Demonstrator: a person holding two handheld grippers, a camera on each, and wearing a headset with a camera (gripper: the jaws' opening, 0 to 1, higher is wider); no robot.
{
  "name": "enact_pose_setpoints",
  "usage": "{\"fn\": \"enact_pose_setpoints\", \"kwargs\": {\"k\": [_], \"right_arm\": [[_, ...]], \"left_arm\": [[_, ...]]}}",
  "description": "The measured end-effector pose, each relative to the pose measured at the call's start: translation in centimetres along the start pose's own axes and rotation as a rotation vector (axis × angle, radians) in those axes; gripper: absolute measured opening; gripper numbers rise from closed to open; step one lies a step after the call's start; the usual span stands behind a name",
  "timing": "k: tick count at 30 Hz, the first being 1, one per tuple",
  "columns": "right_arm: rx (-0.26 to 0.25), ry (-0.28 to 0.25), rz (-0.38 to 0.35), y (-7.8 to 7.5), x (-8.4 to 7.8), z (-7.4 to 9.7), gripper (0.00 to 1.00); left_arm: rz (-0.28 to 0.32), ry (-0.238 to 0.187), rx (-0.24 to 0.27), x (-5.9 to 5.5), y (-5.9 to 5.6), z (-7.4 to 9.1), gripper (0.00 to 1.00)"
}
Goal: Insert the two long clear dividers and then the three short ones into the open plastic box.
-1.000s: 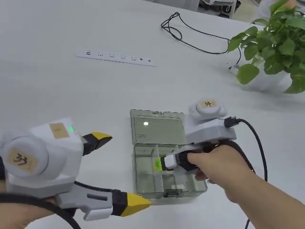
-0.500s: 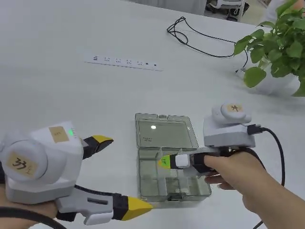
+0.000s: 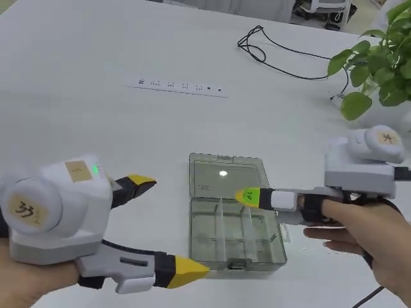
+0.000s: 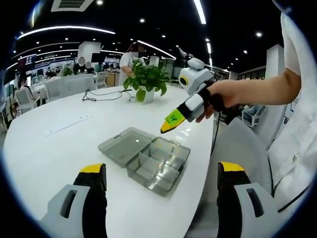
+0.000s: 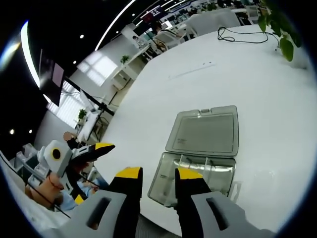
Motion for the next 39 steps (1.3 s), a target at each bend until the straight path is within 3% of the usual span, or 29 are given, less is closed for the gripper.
{"fn": "enact_pose_setpoints", "kwargs": {"k": [3, 10, 15, 20, 24, 28, 35, 39], "right_arm": [[0.035, -0.034, 0.026, 0.4, 0.4, 1.6, 0.3], [0.055, -0.036, 0.101, -0.6, 0.6, 5.2, 0.34], [0.068, -0.03, 0.269, -2.2, 0.7, 7.5, 0.4], [0.063, 0.027, 0.458, -4.0, 0.3, 9.0, 0.46], [0.072, 0.107, 0.548, -5.9, -0.6, 9.4, 0.51], [0.086, 0.184, 0.673, -6.7, -1.3, 9.0, 0.59], [0.133, 0.31, 0.802, -7.7, -2.7, 8.1, 0.65], [0.167, 0.38, 0.925, -8.7, -3.6, 7.3, 0.64]], "left_arm": [[0.003, -0.009, 0.033, 0.3, -0.1, 0.3, 0.95], [0.022, -0.037, 0.08, 0.7, -0.8, 0.4, 0.95], [0.027, -0.052, 0.099, 0.8, -1.4, 0.4, 0.95], [0.028, -0.061, 0.107, 0.7, -1.6, 0.5, 0.95], [0.029, -0.06, 0.109, 0.6, -1.8, 0.6, 0.95], [0.029, -0.058, 0.101, 0.4, -1.7, 0.7, 0.95], [0.028, -0.05, 0.091, 0.3, -1.3, 0.7, 0.95], [0.03, -0.041, 0.081, 0.1, -1.1, 0.5, 0.96]]}}
Point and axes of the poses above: the centre of the closed fingertips' face, and the gripper's own axes: z roughly backward along the fingers, y roughly to its left, x roughly out of its top, the point moved 4 cm from there along z, roughly backward along the fingers, and after that the axes turned 13 degrees about z, right-handed, at the moved point
